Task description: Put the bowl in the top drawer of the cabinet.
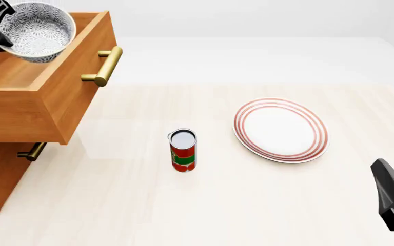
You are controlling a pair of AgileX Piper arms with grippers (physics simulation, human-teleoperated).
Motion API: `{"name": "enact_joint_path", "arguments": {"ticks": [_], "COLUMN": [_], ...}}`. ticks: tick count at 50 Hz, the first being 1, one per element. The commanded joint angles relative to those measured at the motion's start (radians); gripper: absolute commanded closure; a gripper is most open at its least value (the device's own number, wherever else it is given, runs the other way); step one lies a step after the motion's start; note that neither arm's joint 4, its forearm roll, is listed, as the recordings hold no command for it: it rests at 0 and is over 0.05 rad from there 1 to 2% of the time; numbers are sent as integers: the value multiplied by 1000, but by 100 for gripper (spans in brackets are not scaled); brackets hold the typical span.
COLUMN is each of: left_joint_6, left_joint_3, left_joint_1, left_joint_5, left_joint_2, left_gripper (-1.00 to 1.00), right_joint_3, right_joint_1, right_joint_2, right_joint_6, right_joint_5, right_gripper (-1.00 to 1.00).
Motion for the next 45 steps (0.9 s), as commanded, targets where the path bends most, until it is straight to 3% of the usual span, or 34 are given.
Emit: {"name": "enact_joint_path", "arguments": {"ticks": [1,45], "left_joint_6": [8,21], "left_joint_3": [4,45], "left_joint_1": [0,3], "left_joint_5": [-12,-30], "left_joint_2": [7,18], "left_gripper": [100,100], "right_joint_3": [0,0], "right_joint_1": [0,0], "right_joint_2": [0,0], "right_joint_6": [0,0], "right_joint_5": [0,0], "right_gripper": [-100,-100]}}
